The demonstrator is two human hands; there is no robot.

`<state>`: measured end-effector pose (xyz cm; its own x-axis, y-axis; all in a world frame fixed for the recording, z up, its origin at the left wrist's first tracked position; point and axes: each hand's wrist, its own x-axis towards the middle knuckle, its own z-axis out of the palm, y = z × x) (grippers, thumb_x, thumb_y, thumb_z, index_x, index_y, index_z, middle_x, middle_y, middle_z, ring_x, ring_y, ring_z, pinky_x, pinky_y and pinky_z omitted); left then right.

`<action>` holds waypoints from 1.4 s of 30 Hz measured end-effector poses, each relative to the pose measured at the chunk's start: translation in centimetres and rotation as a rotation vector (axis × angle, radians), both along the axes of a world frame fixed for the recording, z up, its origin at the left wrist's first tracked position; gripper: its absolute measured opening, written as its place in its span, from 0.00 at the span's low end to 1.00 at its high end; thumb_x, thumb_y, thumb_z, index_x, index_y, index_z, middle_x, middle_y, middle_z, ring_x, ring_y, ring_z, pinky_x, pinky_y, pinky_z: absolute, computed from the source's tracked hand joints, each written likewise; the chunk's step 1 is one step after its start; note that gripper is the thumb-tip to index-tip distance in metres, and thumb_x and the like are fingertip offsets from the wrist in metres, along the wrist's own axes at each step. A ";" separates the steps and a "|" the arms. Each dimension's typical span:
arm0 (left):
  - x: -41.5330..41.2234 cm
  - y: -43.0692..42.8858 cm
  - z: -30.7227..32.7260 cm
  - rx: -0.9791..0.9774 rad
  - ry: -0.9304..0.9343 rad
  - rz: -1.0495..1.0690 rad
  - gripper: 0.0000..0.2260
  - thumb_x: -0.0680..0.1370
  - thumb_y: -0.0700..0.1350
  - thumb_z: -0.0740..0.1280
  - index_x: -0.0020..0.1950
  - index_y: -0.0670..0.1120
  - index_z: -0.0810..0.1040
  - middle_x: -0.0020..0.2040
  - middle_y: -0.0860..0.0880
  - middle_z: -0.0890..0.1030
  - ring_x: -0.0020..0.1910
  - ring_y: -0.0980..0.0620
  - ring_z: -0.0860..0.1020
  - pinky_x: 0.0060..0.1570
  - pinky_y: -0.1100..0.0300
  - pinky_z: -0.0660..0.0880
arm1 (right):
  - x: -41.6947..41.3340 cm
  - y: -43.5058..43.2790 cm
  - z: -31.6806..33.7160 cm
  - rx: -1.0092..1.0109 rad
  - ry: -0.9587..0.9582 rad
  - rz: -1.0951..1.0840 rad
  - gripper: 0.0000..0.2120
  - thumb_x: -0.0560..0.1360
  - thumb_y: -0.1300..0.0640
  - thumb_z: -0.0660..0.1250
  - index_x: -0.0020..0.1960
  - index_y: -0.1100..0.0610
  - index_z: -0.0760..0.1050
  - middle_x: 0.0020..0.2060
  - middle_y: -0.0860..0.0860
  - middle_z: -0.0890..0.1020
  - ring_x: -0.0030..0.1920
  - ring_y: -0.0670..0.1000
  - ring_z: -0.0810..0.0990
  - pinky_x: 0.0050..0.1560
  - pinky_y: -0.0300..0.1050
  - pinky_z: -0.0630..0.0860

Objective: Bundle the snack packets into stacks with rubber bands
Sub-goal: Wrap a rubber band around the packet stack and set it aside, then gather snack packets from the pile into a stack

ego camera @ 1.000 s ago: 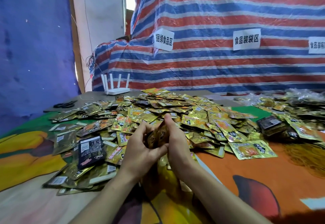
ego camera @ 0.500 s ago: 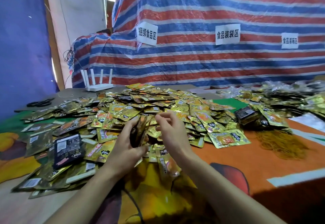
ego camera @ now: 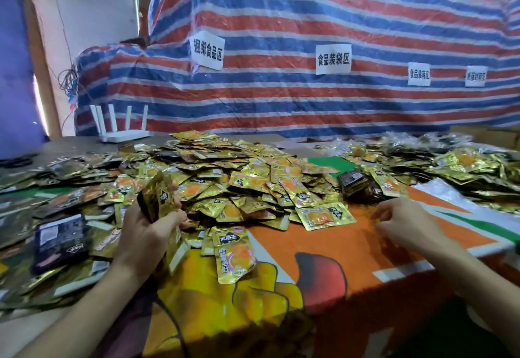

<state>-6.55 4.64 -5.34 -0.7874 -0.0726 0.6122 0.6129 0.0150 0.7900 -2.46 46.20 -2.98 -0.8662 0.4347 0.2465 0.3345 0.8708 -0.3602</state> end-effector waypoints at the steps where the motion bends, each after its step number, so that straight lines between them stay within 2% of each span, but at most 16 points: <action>1: 0.0 0.0 0.0 -0.006 -0.004 -0.004 0.08 0.67 0.36 0.70 0.46 0.41 0.78 0.41 0.37 0.78 0.39 0.39 0.80 0.34 0.65 0.77 | -0.2 0.2 -0.1 0.031 -0.004 -0.001 0.10 0.70 0.60 0.70 0.45 0.47 0.83 0.40 0.46 0.84 0.43 0.56 0.82 0.48 0.53 0.82; 3: 0.0 0.1 -0.1 -0.013 -0.006 -0.024 0.09 0.67 0.36 0.71 0.46 0.41 0.78 0.41 0.41 0.78 0.39 0.39 0.80 0.35 0.61 0.79 | -1.0 0.1 -0.2 0.112 -0.006 -0.011 0.12 0.72 0.59 0.68 0.51 0.45 0.84 0.48 0.47 0.85 0.49 0.55 0.83 0.50 0.51 0.81; 5: 0.0 0.1 -0.2 -0.025 -0.024 -0.029 0.08 0.65 0.39 0.70 0.44 0.42 0.79 0.39 0.45 0.79 0.38 0.42 0.80 0.38 0.51 0.81 | -2.3 0.0 -0.1 0.163 0.014 -0.011 0.15 0.74 0.58 0.68 0.57 0.45 0.83 0.56 0.49 0.84 0.57 0.55 0.82 0.50 0.48 0.79; 7: 0.0 -0.1 -0.4 -0.020 -0.038 -0.042 0.08 0.65 0.39 0.69 0.43 0.45 0.80 0.38 0.48 0.79 0.38 0.43 0.80 0.39 0.48 0.80 | -3.5 0.0 -0.1 0.199 -0.019 -0.005 0.14 0.76 0.57 0.68 0.59 0.45 0.83 0.59 0.48 0.83 0.58 0.54 0.81 0.47 0.46 0.77; 10: -0.2 -0.4 -0.5 0.015 -0.051 -0.047 0.08 0.65 0.38 0.69 0.43 0.46 0.81 0.40 0.50 0.80 0.40 0.43 0.80 0.36 0.54 0.81 | -4.7 0.2 -0.2 0.192 -0.070 -0.010 0.09 0.77 0.57 0.68 0.52 0.47 0.86 0.53 0.48 0.85 0.52 0.53 0.82 0.44 0.45 0.78; 16: -0.1 -0.4 -0.4 0.060 -0.094 -0.069 0.07 0.65 0.37 0.69 0.43 0.44 0.80 0.42 0.47 0.80 0.41 0.41 0.79 0.39 0.48 0.79 | -4.8 -0.2 0.1 0.296 0.013 -0.014 0.09 0.78 0.59 0.61 0.45 0.57 0.80 0.45 0.55 0.80 0.43 0.55 0.78 0.39 0.49 0.77; 20: -0.1 -0.4 -0.2 0.176 -0.153 -0.121 0.13 0.71 0.26 0.66 0.49 0.41 0.81 0.41 0.44 0.78 0.40 0.41 0.77 0.40 0.47 0.79 | -4.0 -0.6 0.9 0.173 0.196 -0.018 0.10 0.80 0.58 0.60 0.43 0.60 0.77 0.40 0.56 0.80 0.38 0.57 0.77 0.39 0.53 0.78; 23: 0.0 -0.3 0.1 0.275 -0.238 -0.172 0.16 0.72 0.25 0.62 0.49 0.42 0.82 0.39 0.45 0.78 0.39 0.45 0.78 0.43 0.49 0.78 | -3.5 -2.3 1.4 0.085 0.332 0.078 0.07 0.81 0.58 0.62 0.47 0.59 0.77 0.41 0.56 0.80 0.40 0.57 0.77 0.39 0.51 0.74; 25: 0.0 -0.3 0.3 0.304 -0.291 -0.184 0.16 0.72 0.25 0.61 0.51 0.41 0.82 0.39 0.45 0.78 0.39 0.47 0.79 0.45 0.51 0.77 | -3.4 -4.3 1.5 -0.049 0.382 0.227 0.07 0.81 0.58 0.64 0.49 0.60 0.78 0.41 0.54 0.81 0.41 0.54 0.78 0.42 0.51 0.75; 27: 0.1 -0.3 0.5 0.316 -0.336 -0.188 0.17 0.72 0.25 0.61 0.51 0.40 0.82 0.39 0.46 0.79 0.40 0.48 0.80 0.45 0.53 0.77 | -3.4 -7.1 1.7 -0.198 0.388 0.376 0.07 0.82 0.58 0.65 0.49 0.59 0.79 0.40 0.51 0.81 0.39 0.48 0.77 0.41 0.47 0.73; 30: 0.3 -0.3 0.6 0.271 -0.405 -0.198 0.15 0.71 0.27 0.64 0.48 0.42 0.84 0.42 0.45 0.83 0.39 0.48 0.81 0.44 0.52 0.77 | -3.6 -12.5 1.7 -0.367 0.339 0.568 0.09 0.82 0.56 0.66 0.45 0.58 0.80 0.34 0.47 0.78 0.30 0.39 0.73 0.34 0.36 0.67; 33: 0.6 -0.3 0.8 0.159 -0.435 -0.187 0.12 0.71 0.29 0.67 0.50 0.40 0.84 0.49 0.45 0.87 0.37 0.49 0.82 0.42 0.52 0.77 | -4.2 -18.2 1.0 -0.506 0.207 0.729 0.09 0.82 0.56 0.65 0.47 0.59 0.81 0.37 0.48 0.81 0.35 0.39 0.76 0.37 0.31 0.71; 35: 0.7 -0.3 0.9 0.159 -0.474 -0.190 0.12 0.69 0.30 0.69 0.49 0.39 0.85 0.48 0.45 0.87 0.35 0.50 0.82 0.39 0.54 0.78 | -4.8 -21.4 0.3 -0.547 0.183 0.792 0.09 0.81 0.55 0.66 0.49 0.59 0.81 0.40 0.47 0.81 0.38 0.41 0.76 0.39 0.32 0.71; 38: 0.9 -0.4 0.9 0.178 -0.618 -0.201 0.16 0.60 0.36 0.73 0.47 0.34 0.84 0.38 0.40 0.85 0.31 0.47 0.82 0.31 0.58 0.79 | -5.6 -24.7 -0.5 -0.620 0.237 0.803 0.07 0.81 0.53 0.66 0.47 0.54 0.81 0.43 0.45 0.82 0.38 0.37 0.76 0.39 0.32 0.70; 40: 1.0 -0.3 1.0 0.160 -0.661 -0.200 0.09 0.64 0.33 0.72 0.44 0.34 0.83 0.33 0.41 0.83 0.28 0.48 0.81 0.26 0.61 0.76 | -6.0 -25.7 -1.4 -0.565 0.322 0.752 0.07 0.81 0.53 0.66 0.49 0.53 0.80 0.44 0.45 0.83 0.41 0.38 0.77 0.41 0.35 0.70; 42: 0.8 -0.2 1.1 0.175 -0.680 -0.208 0.07 0.66 0.31 0.70 0.43 0.34 0.84 0.32 0.41 0.81 0.28 0.48 0.80 0.28 0.61 0.77 | -6.3 -25.9 -2.2 -0.438 0.371 0.707 0.07 0.81 0.53 0.66 0.51 0.55 0.80 0.46 0.46 0.82 0.45 0.42 0.77 0.45 0.37 0.71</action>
